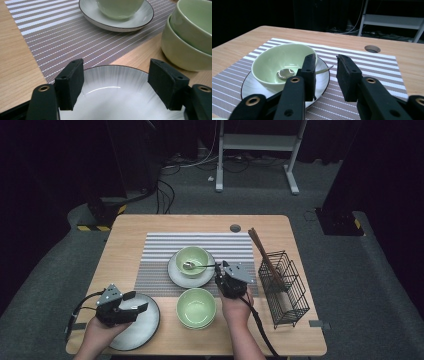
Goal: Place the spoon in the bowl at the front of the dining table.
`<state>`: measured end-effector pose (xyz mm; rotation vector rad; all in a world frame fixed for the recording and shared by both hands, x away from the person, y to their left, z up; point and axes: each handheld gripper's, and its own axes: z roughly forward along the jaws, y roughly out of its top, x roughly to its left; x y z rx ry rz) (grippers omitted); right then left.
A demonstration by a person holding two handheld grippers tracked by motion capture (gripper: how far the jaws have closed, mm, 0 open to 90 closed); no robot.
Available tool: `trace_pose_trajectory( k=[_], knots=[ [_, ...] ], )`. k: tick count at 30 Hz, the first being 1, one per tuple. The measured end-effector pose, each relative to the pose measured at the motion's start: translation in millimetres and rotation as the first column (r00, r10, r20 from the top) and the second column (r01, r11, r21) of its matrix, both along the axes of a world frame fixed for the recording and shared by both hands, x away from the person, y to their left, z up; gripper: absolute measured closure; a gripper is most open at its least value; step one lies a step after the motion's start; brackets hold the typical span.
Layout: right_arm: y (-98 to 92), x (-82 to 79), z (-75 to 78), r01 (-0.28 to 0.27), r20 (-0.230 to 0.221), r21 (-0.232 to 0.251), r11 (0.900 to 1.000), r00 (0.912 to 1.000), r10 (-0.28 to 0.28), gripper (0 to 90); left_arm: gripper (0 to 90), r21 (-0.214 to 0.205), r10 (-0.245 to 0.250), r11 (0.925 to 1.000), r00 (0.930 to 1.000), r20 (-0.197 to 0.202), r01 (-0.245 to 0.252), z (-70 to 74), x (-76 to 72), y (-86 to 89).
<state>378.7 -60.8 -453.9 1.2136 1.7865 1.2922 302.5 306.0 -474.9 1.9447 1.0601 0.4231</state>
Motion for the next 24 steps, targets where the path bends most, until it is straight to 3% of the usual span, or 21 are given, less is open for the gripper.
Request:
trace_pose_trajectory(
  k=[7,10,24],
  knots=[
    [1.4,-9.1,3.0,-0.031,-0.006,-0.005,0.9995,0.9995,0.031,79.5,29.0,0.001,0.006,1.0000,1.0000,0.000,-0.006,-0.7,0.9,1.4],
    [5.3,-9.1,0.8,-0.047,-0.013,-0.019,0.9987,0.9988,0.047,79.4,29.1,0.000,0.003,1.0000,1.0000,-0.002,-0.003,-1.3,0.8,0.6],
    [14.4,7.9,-7.4,-0.026,-0.024,-0.041,0.9988,0.9994,0.025,74.7,29.2,-0.003,0.003,1.0000,1.0000,0.002,-0.003,0.4,0.3,2.0]
  ],
)
